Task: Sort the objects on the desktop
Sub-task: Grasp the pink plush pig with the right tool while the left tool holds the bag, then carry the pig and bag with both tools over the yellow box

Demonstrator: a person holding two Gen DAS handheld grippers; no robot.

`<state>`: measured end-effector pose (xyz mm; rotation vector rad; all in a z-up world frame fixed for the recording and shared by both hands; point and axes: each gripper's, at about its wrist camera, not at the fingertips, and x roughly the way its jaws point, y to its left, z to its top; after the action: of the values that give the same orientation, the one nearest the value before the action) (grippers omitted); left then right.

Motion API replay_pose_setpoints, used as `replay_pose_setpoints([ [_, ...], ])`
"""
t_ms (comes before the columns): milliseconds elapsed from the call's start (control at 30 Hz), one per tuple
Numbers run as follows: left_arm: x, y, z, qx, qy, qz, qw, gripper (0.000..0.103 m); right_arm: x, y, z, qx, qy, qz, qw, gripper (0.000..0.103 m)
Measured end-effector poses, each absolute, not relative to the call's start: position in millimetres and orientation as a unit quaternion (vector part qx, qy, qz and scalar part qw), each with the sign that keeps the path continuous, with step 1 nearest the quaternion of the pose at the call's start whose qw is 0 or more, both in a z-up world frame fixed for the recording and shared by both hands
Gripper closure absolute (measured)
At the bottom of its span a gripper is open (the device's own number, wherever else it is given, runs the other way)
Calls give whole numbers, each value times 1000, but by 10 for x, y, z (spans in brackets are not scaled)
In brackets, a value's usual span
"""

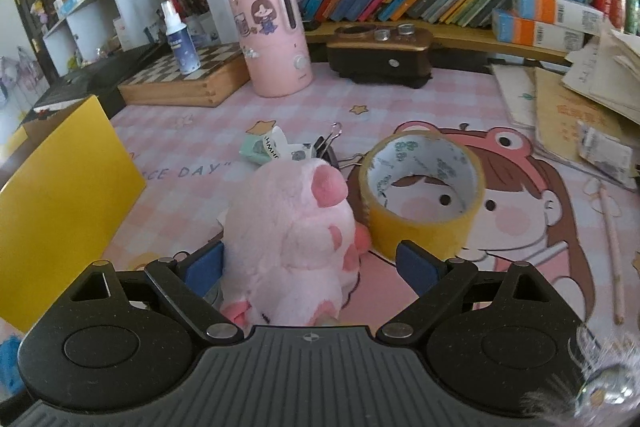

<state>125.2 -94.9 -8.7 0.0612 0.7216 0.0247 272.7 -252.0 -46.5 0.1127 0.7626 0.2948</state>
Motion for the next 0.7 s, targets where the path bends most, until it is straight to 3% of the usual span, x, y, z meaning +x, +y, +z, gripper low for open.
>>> replay_pose_setpoints([
  [133, 1232, -931, -79, 13, 351, 17, 936, 64, 2818, -2533, -547, 84, 391, 159, 902, 31],
  [267, 1202, -900, -67, -2, 349, 26, 937, 64, 2800, -2539, -521, 89, 390, 169, 901, 41],
  [700, 1035, -850, 26, -33, 328, 33, 944, 65, 2281, -2743, -134, 65, 369, 176, 911, 43],
])
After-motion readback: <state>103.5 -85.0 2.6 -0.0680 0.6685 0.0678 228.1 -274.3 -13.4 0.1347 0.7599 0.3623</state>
